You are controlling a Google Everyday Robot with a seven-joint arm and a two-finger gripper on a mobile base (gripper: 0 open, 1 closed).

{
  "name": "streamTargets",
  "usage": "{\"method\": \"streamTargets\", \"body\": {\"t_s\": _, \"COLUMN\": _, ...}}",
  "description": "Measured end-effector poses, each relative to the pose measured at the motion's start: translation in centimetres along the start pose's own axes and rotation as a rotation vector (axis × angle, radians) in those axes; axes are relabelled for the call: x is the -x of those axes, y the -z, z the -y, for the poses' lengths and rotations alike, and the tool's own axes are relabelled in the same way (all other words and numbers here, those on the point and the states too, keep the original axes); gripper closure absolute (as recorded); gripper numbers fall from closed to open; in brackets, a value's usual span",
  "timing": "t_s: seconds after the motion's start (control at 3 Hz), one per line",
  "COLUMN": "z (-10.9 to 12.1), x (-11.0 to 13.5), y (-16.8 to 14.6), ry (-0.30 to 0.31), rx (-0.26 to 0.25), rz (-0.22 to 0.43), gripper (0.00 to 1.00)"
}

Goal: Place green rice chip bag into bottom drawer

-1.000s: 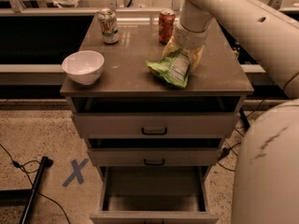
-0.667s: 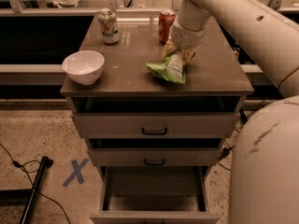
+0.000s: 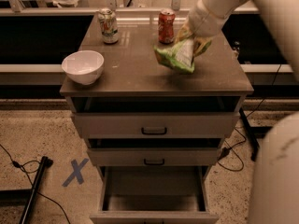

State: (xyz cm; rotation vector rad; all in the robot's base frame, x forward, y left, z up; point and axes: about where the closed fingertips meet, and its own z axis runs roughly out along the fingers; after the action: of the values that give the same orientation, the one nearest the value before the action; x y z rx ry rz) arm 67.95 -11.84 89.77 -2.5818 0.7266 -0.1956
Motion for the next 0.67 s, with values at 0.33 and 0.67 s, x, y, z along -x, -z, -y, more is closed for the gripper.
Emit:
{"method": "streamTargets", "body": {"t_s": 0.33, "z": 1.5, "x": 1.8, "y": 6.7, "ry": -0.059, "rx": 0.000, "rz": -0.121, "gripper": 1.00}}
{"method": "streamTargets", "body": {"t_s": 0.67, "z": -0.8, "x": 5.2, "y": 10.4, "ry": -0.167, "rx": 0.239, "rz": -0.278, "gripper": 1.00}}
